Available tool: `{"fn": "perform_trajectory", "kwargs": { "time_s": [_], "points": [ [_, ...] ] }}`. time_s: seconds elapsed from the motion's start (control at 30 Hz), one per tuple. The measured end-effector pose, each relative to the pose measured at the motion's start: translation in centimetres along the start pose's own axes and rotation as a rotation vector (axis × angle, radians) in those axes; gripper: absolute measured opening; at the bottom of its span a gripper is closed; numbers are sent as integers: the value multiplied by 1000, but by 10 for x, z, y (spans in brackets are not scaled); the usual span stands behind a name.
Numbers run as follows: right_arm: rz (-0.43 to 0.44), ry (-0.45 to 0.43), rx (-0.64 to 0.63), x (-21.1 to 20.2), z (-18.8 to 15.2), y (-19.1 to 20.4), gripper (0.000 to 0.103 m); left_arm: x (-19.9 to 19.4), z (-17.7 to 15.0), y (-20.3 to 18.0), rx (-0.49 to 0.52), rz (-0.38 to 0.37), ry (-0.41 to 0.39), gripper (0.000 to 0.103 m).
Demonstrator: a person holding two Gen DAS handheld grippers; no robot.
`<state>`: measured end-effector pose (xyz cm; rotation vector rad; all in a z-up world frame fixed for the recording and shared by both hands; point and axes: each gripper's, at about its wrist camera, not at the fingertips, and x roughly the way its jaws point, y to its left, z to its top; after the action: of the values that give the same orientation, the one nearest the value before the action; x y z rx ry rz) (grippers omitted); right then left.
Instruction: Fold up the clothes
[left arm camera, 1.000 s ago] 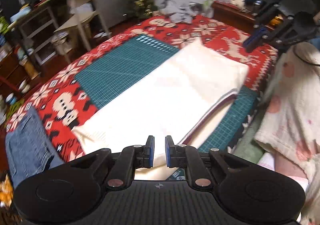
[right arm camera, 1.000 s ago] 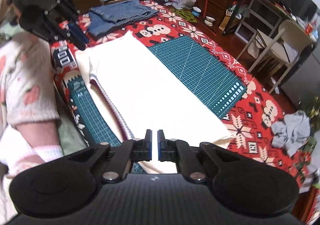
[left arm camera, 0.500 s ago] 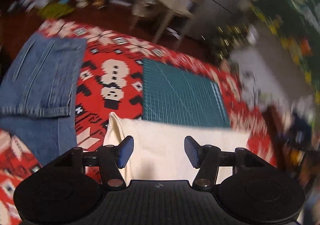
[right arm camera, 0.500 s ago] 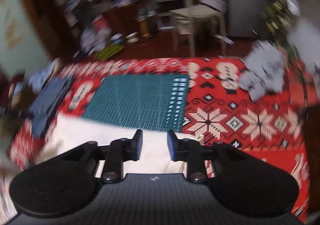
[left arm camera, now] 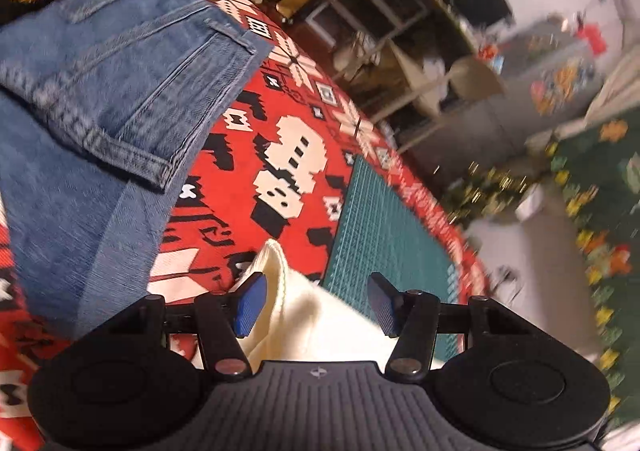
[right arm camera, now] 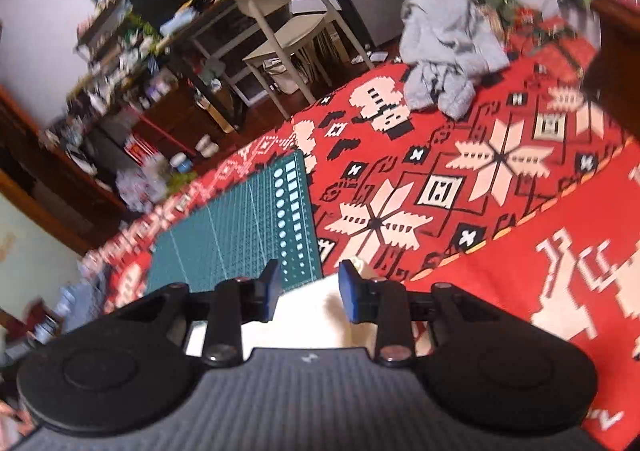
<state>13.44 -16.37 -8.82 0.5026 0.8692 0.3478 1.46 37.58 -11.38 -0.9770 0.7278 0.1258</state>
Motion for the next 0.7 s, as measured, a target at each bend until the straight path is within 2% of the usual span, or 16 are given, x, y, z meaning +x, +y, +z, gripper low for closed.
{"fn": "perform_trajectory", "kwargs": {
  "time_s": [0.07,0.2,0.3,0.43,0.47,0.63,0.7],
  "points": [
    [18,12,77,6,1,-14,34,3,1,6,-20,-15,-2,52],
    [26,60,204,23,-1,-37,34,7,4,3,35,26,12,52],
    [16,66,209,33,-1,-37,34,9,3,10,5,19,22,51],
    [13,69,203,50,1,-36,34,15,3,6,57,33,28,46],
    [7,72,196,54,1,-36,30,17,3,5,67,32,33,40],
    [-9,100,191,60,-2,-36,14,28,-2,3,91,53,80,23],
    [-9,98,191,60,-2,-37,6,29,-5,1,107,71,75,21]
  ]
}}
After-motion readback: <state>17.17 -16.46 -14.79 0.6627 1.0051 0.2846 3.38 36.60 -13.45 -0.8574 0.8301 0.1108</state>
